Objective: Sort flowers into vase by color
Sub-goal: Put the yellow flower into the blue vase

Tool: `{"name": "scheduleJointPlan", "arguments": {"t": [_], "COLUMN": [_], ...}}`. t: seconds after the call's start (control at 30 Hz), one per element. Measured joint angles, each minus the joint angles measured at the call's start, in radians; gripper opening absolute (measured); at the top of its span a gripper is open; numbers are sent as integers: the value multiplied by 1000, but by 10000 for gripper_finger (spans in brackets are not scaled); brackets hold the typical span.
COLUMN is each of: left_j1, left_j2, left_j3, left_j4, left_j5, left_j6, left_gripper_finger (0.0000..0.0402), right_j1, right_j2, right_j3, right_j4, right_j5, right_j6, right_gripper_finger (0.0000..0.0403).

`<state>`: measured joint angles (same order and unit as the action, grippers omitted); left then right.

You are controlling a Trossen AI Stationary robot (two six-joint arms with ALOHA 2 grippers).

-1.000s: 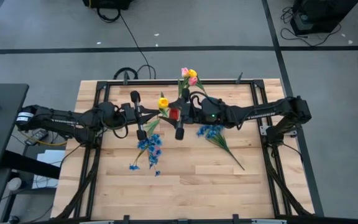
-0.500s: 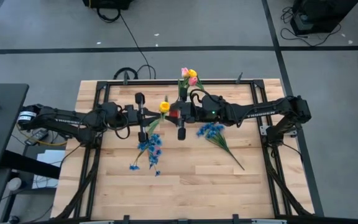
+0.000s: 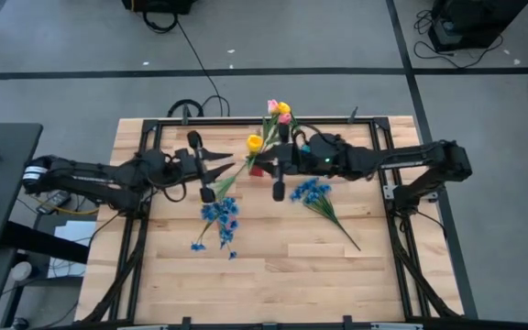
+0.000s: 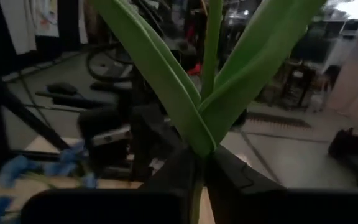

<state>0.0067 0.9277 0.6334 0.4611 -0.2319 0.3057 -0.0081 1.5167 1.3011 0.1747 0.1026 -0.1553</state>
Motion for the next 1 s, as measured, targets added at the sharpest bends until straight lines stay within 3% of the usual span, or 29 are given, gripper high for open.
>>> {"name": "scheduleJointPlan", "arguments": {"t": [0.23, 0.43, 0.63, 0.8, 1.0], "left_j1": [0, 0, 0, 0, 0], "left_j2": [-166, -190, -293, -384, -446], "left_j3": [0, -7, -187, -342, -387], "left_j4": [-236, -305, -76, 92, 86], "left_j5": [12, 46, 40, -61, -101], "left_j6": [-32, -56, -54, -51, -50], "left_gripper_finger": [134, 132, 132, 132, 132], "right_j1": [44, 14, -136, -284, -417], "right_j2": [-139, -255, -391, -458, -459], "right_j3": [0, -52, -235, -404, -515], "right_j4": [-380, -603, -466, -248, -105], "right_j5": [9, 192, 189, 161, 125], "right_j6": [143, 240, 213, 180, 170], "right_gripper_finger": [38, 38, 38, 38, 38]}}
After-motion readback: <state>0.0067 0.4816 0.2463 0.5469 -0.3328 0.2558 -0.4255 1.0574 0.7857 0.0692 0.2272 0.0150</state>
